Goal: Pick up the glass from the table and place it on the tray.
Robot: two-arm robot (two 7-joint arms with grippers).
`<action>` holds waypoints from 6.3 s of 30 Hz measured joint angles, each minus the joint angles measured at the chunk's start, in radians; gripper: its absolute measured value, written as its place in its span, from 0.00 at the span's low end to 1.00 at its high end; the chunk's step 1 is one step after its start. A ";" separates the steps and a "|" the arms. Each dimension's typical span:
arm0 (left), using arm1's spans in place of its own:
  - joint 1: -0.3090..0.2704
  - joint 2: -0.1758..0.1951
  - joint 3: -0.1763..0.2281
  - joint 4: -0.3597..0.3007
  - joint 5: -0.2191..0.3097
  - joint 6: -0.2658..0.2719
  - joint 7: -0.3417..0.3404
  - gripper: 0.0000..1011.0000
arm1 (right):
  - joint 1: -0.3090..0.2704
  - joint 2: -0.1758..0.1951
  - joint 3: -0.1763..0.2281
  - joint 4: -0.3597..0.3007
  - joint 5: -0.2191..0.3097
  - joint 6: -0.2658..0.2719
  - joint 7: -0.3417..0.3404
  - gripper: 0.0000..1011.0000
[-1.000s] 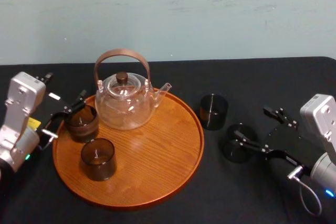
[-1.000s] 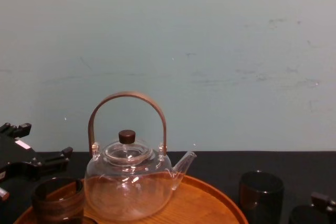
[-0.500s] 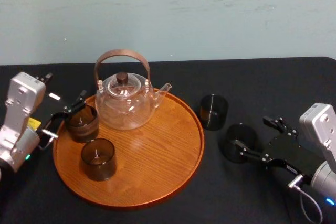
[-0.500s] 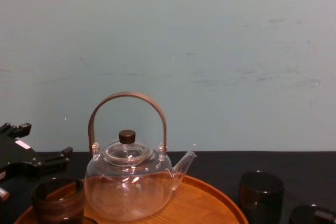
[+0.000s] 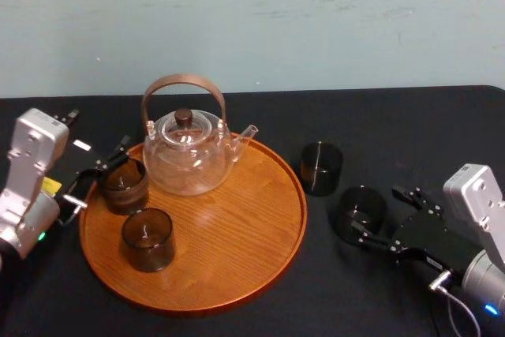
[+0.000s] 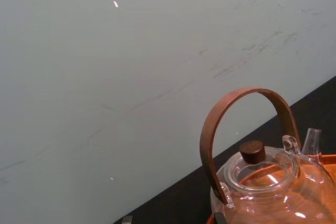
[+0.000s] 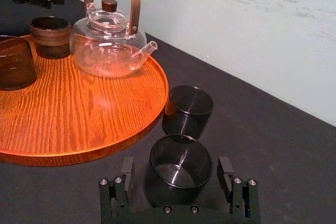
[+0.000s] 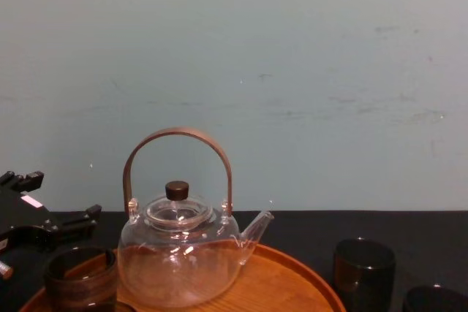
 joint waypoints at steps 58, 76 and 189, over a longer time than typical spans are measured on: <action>0.000 0.000 0.000 0.000 0.000 0.000 0.000 0.99 | 0.118 -0.143 0.014 0.187 -0.069 0.013 0.122 0.99; 0.000 0.000 0.000 0.000 0.000 0.000 0.000 0.99 | 0.118 -0.143 0.015 0.187 -0.066 0.012 0.123 0.91; 0.000 0.000 0.000 0.000 0.000 0.000 0.000 0.99 | 0.352 -0.298 -0.321 0.235 -0.160 0.113 0.236 0.91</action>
